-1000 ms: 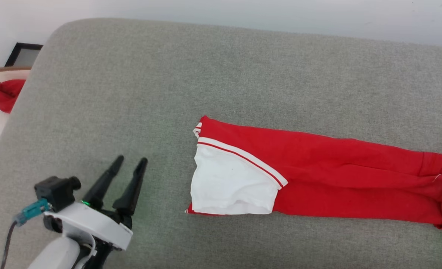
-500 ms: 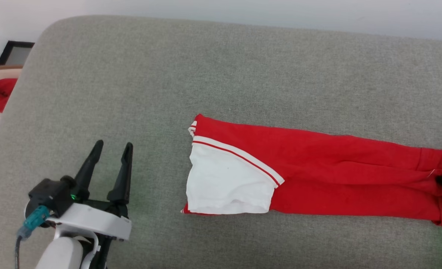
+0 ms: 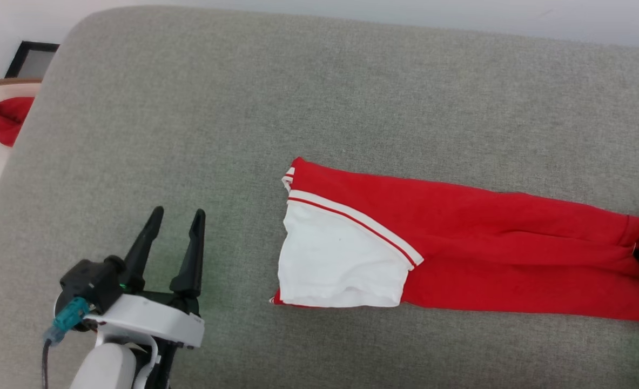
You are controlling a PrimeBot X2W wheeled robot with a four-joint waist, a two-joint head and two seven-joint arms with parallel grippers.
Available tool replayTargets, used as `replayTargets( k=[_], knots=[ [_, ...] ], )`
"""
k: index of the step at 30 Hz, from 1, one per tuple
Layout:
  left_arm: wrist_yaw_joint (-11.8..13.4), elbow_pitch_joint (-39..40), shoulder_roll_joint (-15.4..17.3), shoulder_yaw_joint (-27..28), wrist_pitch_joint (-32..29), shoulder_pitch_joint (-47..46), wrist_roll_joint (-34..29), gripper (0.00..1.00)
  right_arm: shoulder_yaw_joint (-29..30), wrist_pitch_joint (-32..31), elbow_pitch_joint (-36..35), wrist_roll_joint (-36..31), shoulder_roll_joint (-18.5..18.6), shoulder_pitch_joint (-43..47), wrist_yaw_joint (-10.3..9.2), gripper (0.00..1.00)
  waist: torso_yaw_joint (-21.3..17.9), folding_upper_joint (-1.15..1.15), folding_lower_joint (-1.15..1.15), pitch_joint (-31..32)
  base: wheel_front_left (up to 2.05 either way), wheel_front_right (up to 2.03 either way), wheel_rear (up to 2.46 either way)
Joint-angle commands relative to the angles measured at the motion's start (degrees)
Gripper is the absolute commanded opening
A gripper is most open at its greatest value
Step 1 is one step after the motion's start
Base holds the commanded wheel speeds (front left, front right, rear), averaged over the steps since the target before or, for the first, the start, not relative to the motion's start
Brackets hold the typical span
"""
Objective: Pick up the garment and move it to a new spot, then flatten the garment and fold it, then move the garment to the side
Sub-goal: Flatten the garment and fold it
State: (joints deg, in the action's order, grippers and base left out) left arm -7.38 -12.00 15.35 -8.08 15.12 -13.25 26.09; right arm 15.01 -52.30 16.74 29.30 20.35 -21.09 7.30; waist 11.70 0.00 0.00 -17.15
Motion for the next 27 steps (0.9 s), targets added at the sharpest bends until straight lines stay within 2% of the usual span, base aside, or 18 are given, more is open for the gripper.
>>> replayTargets(
  k=[1,17,24,27],
  knots=[
    [-0.1,-0.1,0.0,0.2,0.0,-0.5,0.0,1.0,-2.8,-1.5,2.9,0.4,-3.7,2.4,0.34,0.0,0.0,0.0,0.0,-0.1,0.0,0.0,0.0],
    [-0.1,0.3,1.1,1.9,0.0,0.2,0.0,1.0,7.2,7.8,1.2,2.1,0.9,-1.1,0.13,0.0,-3.8,0.0,0.0,-0.8,0.0,0.0,0.0],
    [-0.1,1.4,2.1,2.6,0.0,0.8,0.1,1.0,16.6,11.6,1.1,-2.3,5.8,1.1,0.15,0.0,-5.6,0.0,0.0,-1.7,0.0,0.0,0.0],
    [-0.1,1.5,2.5,2.4,0.0,0.6,-0.3,1.0,20.1,12.6,1.3,-3.4,6.9,1.1,0.16,0.0,-6.0,0.0,0.0,-1.8,0.0,0.0,0.0]
  ],
)
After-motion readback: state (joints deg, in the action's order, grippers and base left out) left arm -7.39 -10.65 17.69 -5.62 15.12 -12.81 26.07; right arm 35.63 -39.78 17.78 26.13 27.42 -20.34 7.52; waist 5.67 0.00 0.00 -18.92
